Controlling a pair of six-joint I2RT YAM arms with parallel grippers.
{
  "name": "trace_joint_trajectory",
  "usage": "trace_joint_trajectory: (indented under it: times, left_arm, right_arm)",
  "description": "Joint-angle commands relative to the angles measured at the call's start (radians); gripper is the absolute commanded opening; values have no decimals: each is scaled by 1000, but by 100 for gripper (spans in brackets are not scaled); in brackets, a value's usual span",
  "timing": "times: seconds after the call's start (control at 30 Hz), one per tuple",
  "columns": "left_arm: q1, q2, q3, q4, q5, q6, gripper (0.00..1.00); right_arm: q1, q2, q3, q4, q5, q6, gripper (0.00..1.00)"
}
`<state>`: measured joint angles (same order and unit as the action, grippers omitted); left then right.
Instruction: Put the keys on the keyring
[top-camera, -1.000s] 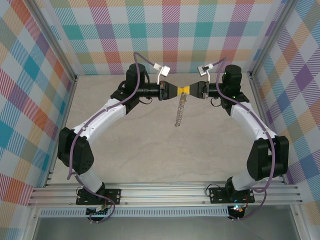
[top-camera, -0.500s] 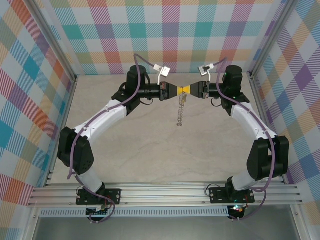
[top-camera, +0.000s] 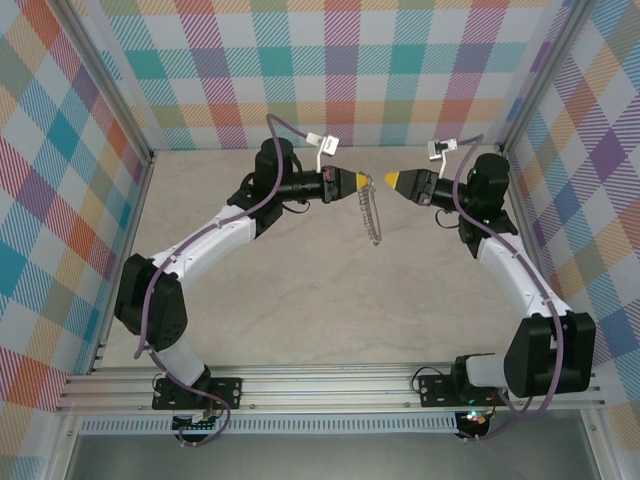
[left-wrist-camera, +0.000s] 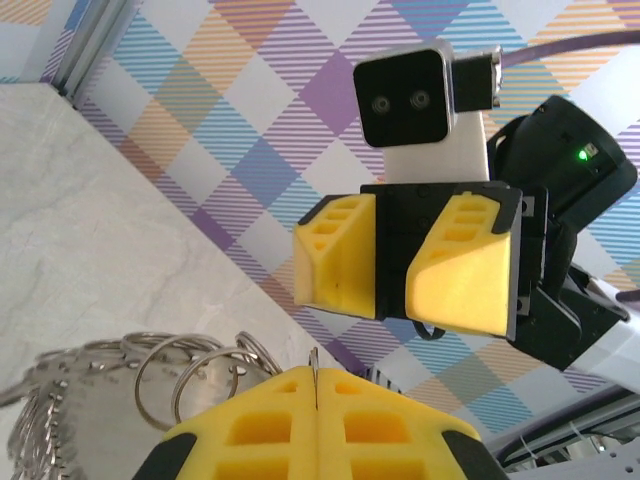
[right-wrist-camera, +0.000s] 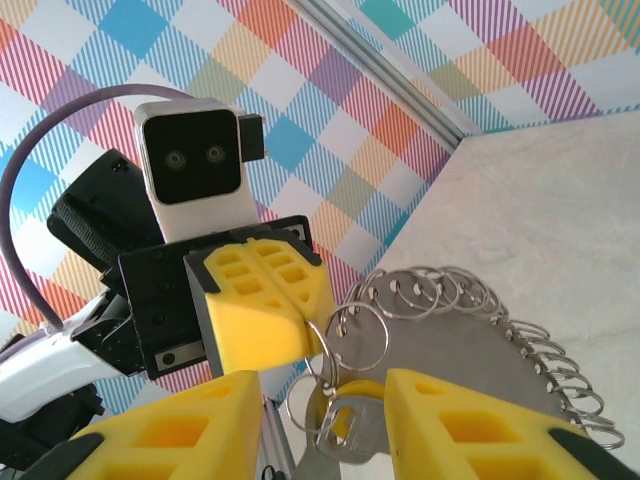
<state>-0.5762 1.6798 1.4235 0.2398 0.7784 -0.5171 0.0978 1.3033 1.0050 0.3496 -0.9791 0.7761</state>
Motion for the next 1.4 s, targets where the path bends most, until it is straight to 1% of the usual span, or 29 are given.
trace_joint_trajectory:
  times: [0.0,0.23,0.37,0.67,0.9,1.0,1.13,1.27,1.37]
  left_arm:
    - [-10,-64,3,85,-13,-23,0]
    - [-13,-66,14,84,-26,-40,0]
    - [-14,-68,20,73,-29,-39,0]
    - [-19,-64,31,64,-33,-41,0]
    - [-23,-57,40,59,-33,-41,0]
    - [-25,-57,40,58,-33,-41,0]
    - [-26,-58,40,58,-34,-40,0]
    - [-28,-62,39,55,-46,-41,0]
    - [-28,-71,34,56,-67,-43,0]
  right_arm:
    - [9,-37,-22,40,37,10,37]
    - [57,-71,-19,-20,72,-52,37]
    - [84,-84,-3,-69,101,-99,38]
    - [118,-85,32,-143,128,-161,39]
    - [129,-81,51,-174,154,-184,35]
    - [132,-79,62,-185,164,-193,34]
    - [134,-72,72,-189,167,-196,28]
    - [137,-75,70,-195,161,-200,12]
    - [142,-86,63,-210,162,-207,2]
